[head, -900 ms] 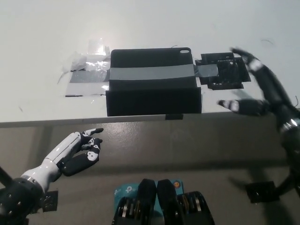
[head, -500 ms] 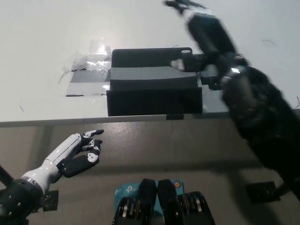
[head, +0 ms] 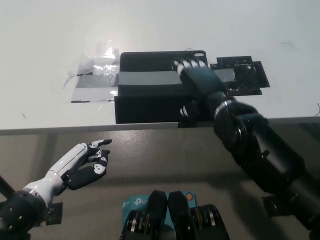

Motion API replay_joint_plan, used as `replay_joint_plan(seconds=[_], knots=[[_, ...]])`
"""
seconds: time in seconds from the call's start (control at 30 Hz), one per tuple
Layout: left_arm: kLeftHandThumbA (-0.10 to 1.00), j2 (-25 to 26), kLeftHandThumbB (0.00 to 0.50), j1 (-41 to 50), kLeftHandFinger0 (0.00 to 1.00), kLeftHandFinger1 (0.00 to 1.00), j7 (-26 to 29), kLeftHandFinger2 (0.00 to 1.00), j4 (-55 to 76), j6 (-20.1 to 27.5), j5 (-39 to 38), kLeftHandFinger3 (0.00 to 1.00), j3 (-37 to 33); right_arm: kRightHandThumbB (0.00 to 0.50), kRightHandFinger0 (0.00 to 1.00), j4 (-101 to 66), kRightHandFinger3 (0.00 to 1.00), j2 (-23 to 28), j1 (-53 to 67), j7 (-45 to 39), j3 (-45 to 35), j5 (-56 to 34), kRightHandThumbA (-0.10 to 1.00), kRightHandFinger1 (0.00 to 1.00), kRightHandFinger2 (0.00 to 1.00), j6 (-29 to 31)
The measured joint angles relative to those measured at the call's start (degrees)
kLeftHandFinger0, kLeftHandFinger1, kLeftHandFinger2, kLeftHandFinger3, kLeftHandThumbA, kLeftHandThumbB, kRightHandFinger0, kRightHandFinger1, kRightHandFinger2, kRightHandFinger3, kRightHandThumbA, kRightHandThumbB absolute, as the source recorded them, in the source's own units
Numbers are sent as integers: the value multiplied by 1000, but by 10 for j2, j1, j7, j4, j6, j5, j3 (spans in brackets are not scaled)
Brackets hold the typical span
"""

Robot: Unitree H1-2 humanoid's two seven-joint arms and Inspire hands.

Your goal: The robot uses its right hand to pull the cover of a folded tablet cover kept in the middle of the desk

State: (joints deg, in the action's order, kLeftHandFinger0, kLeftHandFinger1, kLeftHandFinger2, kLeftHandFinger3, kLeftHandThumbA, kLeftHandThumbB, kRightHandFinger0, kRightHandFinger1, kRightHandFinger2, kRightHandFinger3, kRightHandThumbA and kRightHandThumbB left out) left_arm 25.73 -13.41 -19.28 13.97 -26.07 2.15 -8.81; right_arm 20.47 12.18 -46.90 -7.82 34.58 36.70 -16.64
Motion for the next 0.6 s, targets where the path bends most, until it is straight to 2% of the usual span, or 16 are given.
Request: replay_joint_plan(seconds=[0.2,0.37,0.4,0.57,0.6], knots=[[1000,0,107,-1,849,874,0,998,-1,0,4,1000,0,500,1000,67,1000,-13,19,9,1,6,1000,1000,1000,19],[1000,0,76,-4,843,868,0,985,0,-1,5,1000,1,500,1000,96,1000,-26,19,18,-4,13,1000,1000,1000,28],[1000,0,78,-4,842,867,0,985,0,-1,5,1000,1,487,1000,98,1000,-29,19,19,-5,14,1000,1000,1000,29],[1000,0,75,-4,834,861,-1,983,0,-1,5,1000,1,498,1000,97,1000,-31,20,21,3,26,1000,1000,1000,31],[1000,0,75,-4,820,850,-1,971,0,-1,5,1000,1,468,1000,97,1000,-31,20,21,4,28,1000,1000,1000,32]])
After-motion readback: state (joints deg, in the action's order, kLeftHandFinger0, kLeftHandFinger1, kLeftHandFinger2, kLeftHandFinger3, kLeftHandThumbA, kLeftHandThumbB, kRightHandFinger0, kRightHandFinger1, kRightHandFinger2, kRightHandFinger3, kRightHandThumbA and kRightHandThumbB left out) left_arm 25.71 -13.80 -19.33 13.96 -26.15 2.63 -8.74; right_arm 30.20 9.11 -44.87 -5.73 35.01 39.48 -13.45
